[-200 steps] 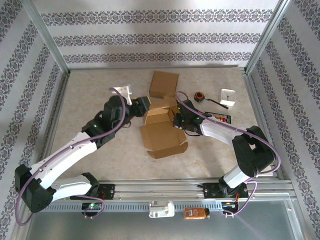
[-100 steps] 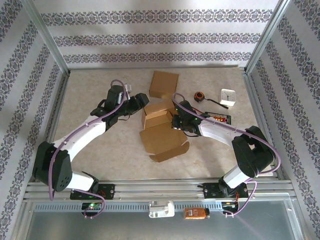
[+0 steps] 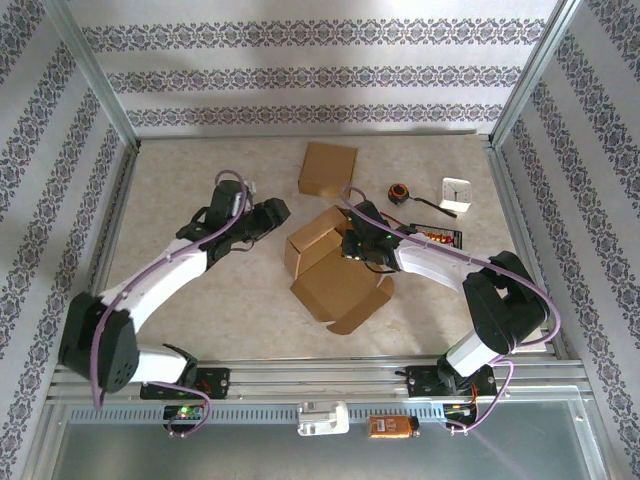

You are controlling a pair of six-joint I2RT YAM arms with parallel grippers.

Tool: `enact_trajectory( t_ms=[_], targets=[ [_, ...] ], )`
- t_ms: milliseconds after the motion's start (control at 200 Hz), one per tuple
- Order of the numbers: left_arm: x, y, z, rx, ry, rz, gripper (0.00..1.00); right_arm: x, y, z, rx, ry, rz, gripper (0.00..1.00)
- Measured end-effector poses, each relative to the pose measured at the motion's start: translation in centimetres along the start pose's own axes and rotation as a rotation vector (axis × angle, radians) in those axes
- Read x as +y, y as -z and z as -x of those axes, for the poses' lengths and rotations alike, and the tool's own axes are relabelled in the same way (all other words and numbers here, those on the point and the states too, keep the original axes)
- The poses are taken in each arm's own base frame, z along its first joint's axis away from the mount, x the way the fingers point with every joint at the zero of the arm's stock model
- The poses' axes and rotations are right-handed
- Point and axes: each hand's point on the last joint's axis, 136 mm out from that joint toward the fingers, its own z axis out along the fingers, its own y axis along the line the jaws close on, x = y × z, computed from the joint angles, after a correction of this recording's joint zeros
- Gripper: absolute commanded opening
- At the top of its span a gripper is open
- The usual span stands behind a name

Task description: Fold the paper box

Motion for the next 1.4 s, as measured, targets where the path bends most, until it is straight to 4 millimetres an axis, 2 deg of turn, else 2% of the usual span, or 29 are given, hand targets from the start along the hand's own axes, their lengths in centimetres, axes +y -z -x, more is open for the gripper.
enact_trajectory(
  t_ms=[95, 180, 245, 415, 555, 650, 705, 844, 954, 1149, 1199, 1329, 1399],
  targets=[
    [-0.6, 2.3, 0.4, -0.047, -0.006, -0.020, 0.62, -0.1, 0.0, 0.0, 0.000, 0.005, -0.007, 0.14],
    [-0.7, 3.1, -0.3, -0.044, 0.008, -0.029, 0.62, -0.2, 0.0, 0.1, -0.004, 0.008, -0.013, 0.14],
    [-0.8, 3.0, -1.7, -0.016, 0.016, -0.026, 0.63, -0.2, -0.1, 0.2, -0.007, 0.012, -0.016, 0.14],
    [-1.5, 2.7, -7.2, 0.088, 0.031, -0.018, 0.63, -0.4, -0.1, 0.2, -0.009, 0.018, -0.024, 0.14],
    [0.3, 2.8, -8.9, 0.074, 0.102, 0.032, 0.64, -0.4, -0.1, 0.2, -0.010, 0.019, -0.028, 0.14],
    [1.8, 2.1, -8.9, 0.040, 0.134, 0.063, 0.66, -0.4, -0.1, 0.2, -0.010, 0.022, -0.028, 0.14],
    [2.0, 1.6, -8.8, 0.028, 0.141, 0.066, 0.66, -0.4, -0.1, 0.2, -0.010, 0.023, -0.028, 0.14],
    [1.0, -0.1, -8.0, 0.003, 0.148, 0.042, 0.67, -0.5, -0.1, 0.2, -0.011, 0.023, -0.031, 0.14],
    [0.1, -1.2, -7.6, -0.004, 0.153, 0.018, 0.64, -0.5, -0.1, 0.2, -0.013, 0.024, -0.033, 0.14],
    [0.0, -2.0, -7.5, -0.009, 0.155, 0.010, 0.59, -0.2, 0.0, 0.0, -0.019, 0.024, -0.037, 0.15],
    [0.0, -2.1, -7.5, -0.009, 0.154, 0.008, 0.59, -0.1, 0.0, -0.1, -0.021, 0.010, -0.040, 0.18],
    [-0.1, -2.2, -7.4, -0.013, 0.153, 0.005, 0.59, 0.3, 0.4, -0.4, -0.022, -0.024, -0.028, 0.35],
    [-0.1, -2.2, -7.2, -0.016, 0.154, 0.005, 0.59, 0.5, 0.8, -0.2, -0.027, -0.029, -0.020, 0.38]
  ],
)
